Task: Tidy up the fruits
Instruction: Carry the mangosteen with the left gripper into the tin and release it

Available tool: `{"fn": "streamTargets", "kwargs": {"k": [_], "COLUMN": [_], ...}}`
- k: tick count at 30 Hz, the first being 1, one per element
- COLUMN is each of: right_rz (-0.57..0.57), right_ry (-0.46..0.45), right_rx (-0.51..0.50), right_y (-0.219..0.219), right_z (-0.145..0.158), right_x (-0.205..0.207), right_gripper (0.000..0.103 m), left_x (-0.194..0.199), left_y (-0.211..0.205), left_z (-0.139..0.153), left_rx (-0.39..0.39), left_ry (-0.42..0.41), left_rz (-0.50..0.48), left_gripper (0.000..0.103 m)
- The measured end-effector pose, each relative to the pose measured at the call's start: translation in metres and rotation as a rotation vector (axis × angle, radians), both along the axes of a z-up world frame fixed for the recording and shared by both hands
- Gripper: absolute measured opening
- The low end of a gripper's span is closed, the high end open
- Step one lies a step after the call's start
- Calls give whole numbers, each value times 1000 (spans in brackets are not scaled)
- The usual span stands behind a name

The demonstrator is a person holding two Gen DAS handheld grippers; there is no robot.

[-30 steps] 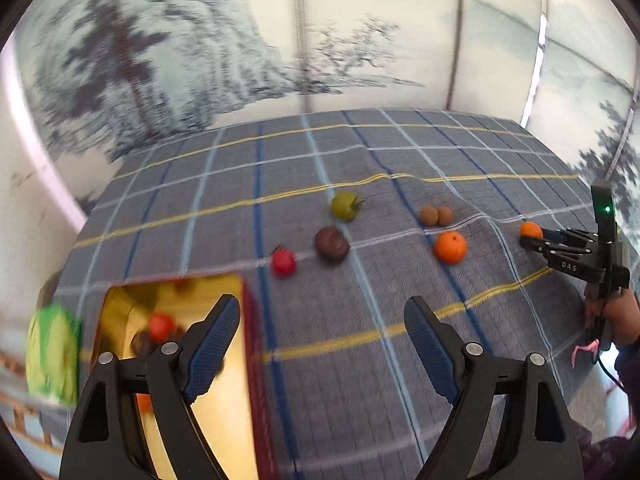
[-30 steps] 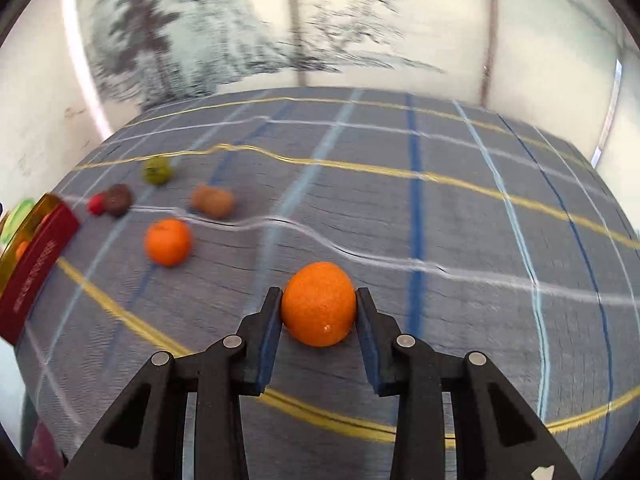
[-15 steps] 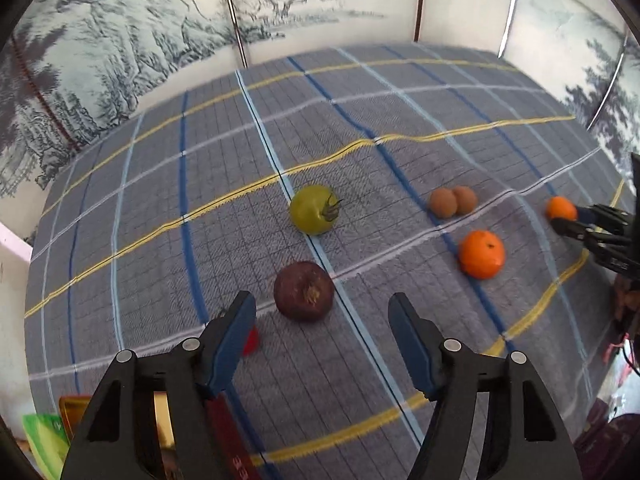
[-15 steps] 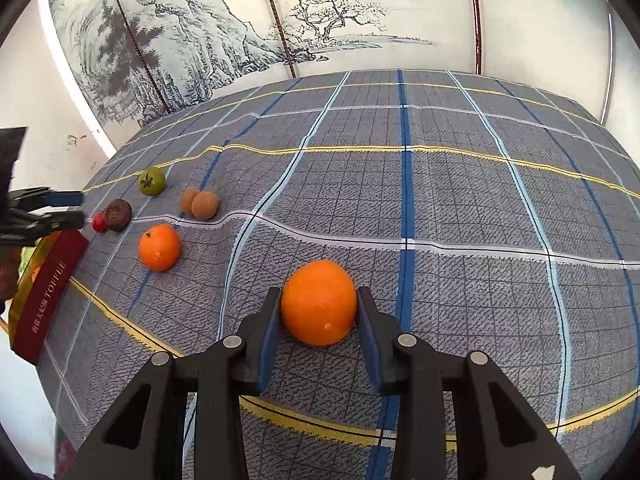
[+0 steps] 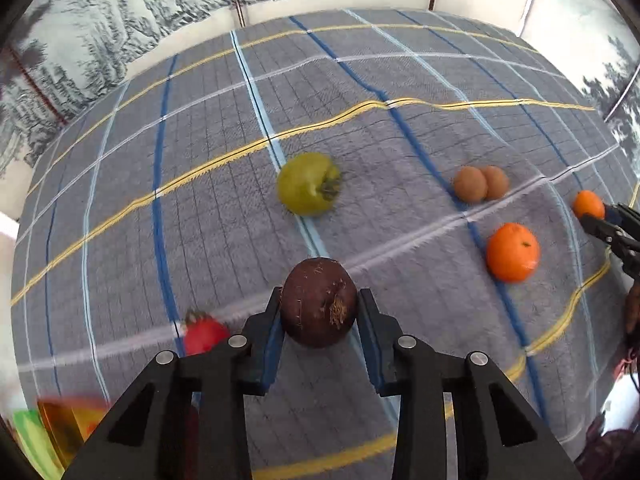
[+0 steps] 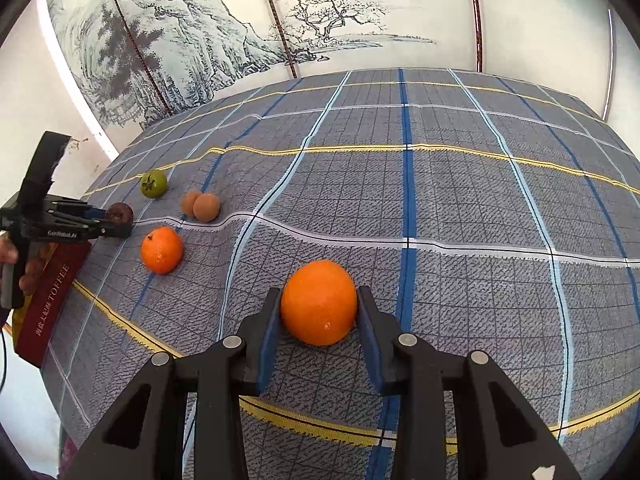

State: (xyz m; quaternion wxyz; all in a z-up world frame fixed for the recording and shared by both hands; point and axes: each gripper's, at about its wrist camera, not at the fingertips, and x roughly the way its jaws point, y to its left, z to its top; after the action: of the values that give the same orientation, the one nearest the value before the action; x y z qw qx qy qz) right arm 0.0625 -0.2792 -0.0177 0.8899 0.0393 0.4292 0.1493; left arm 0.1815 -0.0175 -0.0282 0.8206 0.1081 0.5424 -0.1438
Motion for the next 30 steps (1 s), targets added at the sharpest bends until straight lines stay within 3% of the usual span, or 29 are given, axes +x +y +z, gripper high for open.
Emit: {"fn": "streamTargets", "kwargs": {"k": [4, 10, 18, 30], "right_rz": [0, 3, 5, 8], "right_ry": [0, 0, -1, -5], "right_rx": [-2, -13, -28, -61], "right_y": [0, 2, 6, 12], "right_z": [0, 0, 0, -1], "right_x": [0, 1, 2, 3], "right_gripper": [35, 36, 36, 37], "left_x": [-43, -112, -182, -206], "left_y": [-4, -4, 18, 58], "left_z": [26, 45, 67, 75], "left_rx": [-115, -286, -313, -339], "left_ry": [-58, -67, -149, -177], "left_rz": [46, 123, 209, 315], "left_gripper": [36, 36, 36, 36]}}
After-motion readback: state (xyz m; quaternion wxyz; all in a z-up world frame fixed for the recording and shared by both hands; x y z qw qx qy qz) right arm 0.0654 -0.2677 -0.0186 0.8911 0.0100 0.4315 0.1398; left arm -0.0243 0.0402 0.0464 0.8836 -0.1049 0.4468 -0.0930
